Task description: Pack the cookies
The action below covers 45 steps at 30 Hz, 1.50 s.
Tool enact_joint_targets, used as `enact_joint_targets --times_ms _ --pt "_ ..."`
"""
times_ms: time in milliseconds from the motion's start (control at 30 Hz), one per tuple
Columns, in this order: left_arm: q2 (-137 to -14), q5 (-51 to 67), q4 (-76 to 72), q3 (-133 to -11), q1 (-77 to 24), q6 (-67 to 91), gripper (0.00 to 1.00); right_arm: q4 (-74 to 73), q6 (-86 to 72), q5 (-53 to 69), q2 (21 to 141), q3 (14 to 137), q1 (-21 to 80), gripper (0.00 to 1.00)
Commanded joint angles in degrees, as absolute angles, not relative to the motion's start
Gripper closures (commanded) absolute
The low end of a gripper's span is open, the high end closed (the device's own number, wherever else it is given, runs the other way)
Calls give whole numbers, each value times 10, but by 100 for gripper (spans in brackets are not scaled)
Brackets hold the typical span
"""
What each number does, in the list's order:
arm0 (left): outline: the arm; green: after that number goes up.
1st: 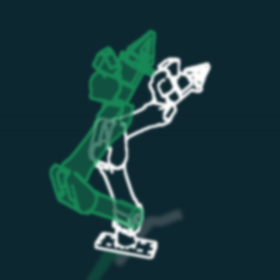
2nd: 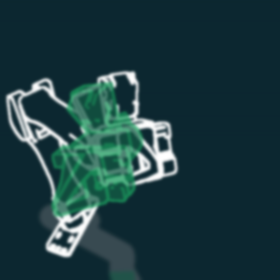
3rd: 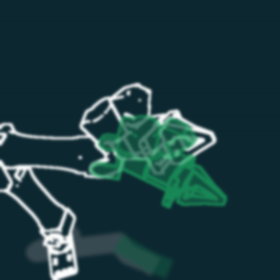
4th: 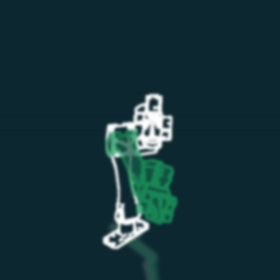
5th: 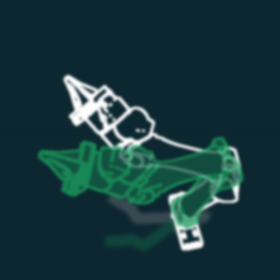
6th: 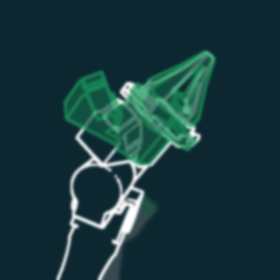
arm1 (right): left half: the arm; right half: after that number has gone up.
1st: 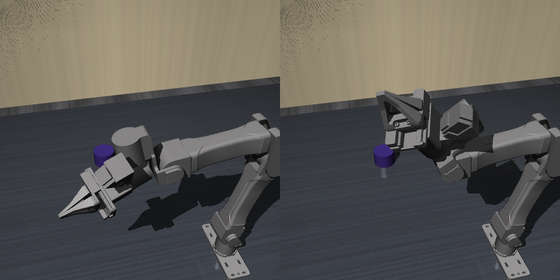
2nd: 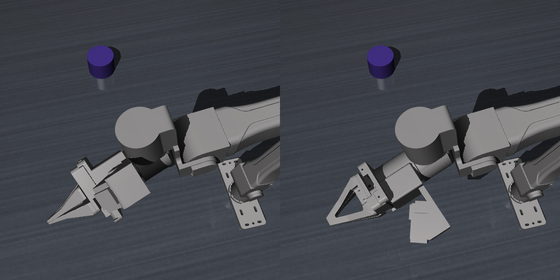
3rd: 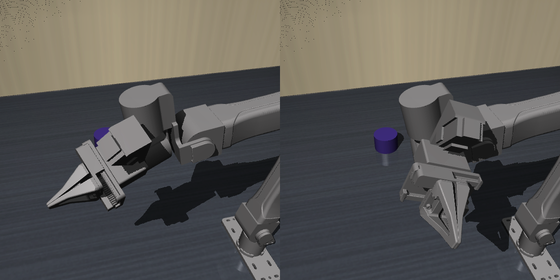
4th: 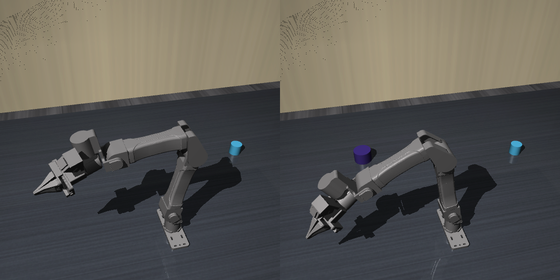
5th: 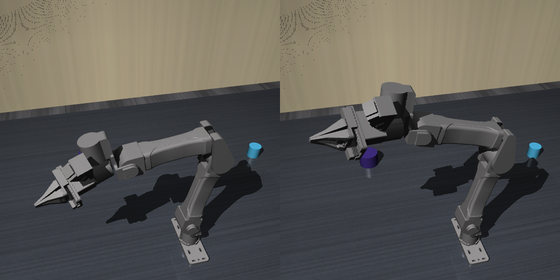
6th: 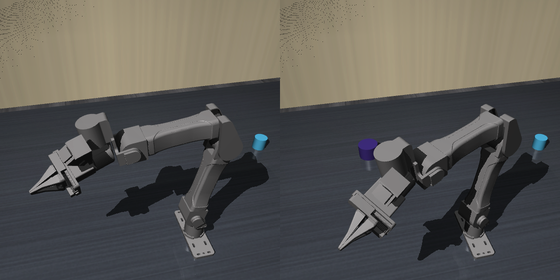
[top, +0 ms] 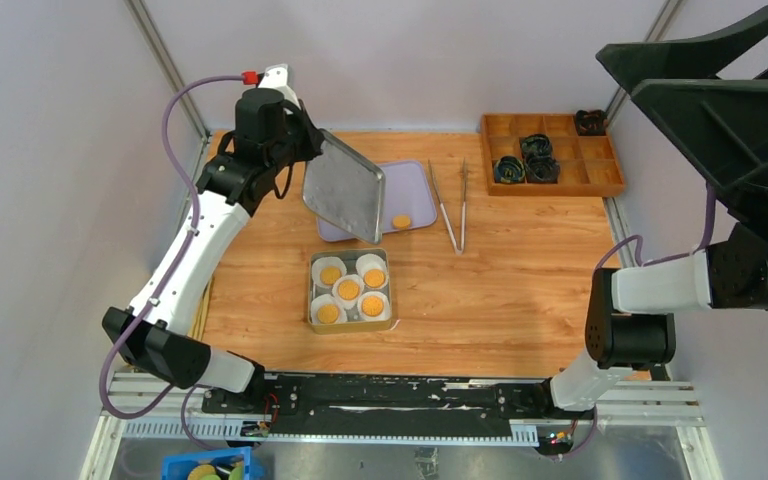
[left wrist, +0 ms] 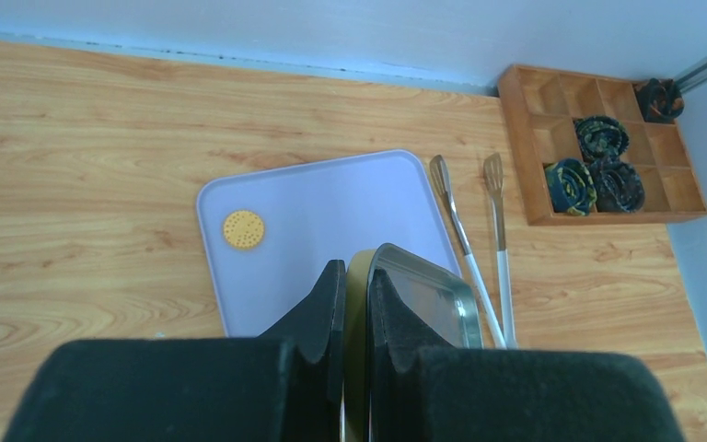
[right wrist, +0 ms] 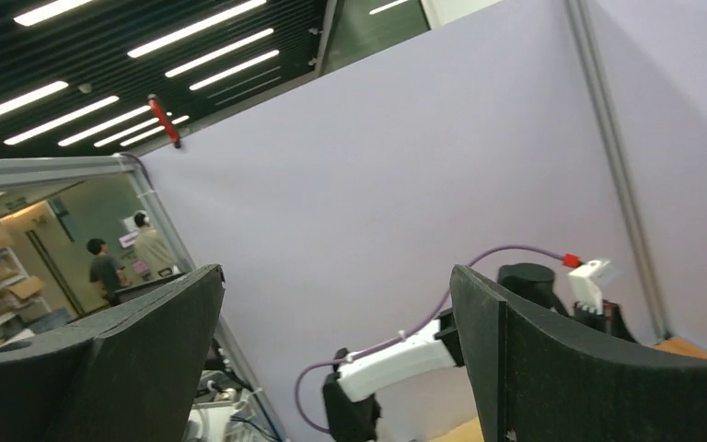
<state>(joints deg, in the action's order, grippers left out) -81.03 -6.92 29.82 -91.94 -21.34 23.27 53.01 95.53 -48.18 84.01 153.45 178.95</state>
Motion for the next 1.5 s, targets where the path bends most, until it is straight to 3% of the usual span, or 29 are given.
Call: enact_joint_targets --times_ms 0,133,300,433,500,567,833,967,1100,1267,1400,1467 --pt "-782 -77 296 -930 -216 227 99 577 1101 -508 820 1483 1781 1" --pt "-780 -80 296 -930 -217 225 99 599 1141 -536 784 1392 1781 1" --pt "-783 -90 303 -934 -217 212 98 521 1082 -503 872 1472 1757 1" --pt "-785 -91 303 -930 -217 209 98 169 718 -523 944 1592 1540 1" --pt "-784 -92 303 -926 -217 207 98 280 713 -508 905 1497 1531 1" --pt "-784 -93 303 -924 -217 204 98 290 671 -500 879 1462 1506 1" --pt "-765 -94 302 -916 -217 192 98 250 678 -598 958 1538 1331 1" --pt "-756 -98 300 -910 -217 192 98 259 727 -701 979 1508 1177 1" --pt "-750 -98 301 -904 -217 193 98 236 774 -815 981 1432 957 0" --pt "-747 -98 305 -892 -217 186 98 364 938 -872 995 1288 807 0" --pt "-744 -105 315 -877 -217 183 99 677 1129 -879 970 1175 768 0" --pt "-739 -112 312 -863 -217 183 98 738 1141 -898 935 1128 759 0"
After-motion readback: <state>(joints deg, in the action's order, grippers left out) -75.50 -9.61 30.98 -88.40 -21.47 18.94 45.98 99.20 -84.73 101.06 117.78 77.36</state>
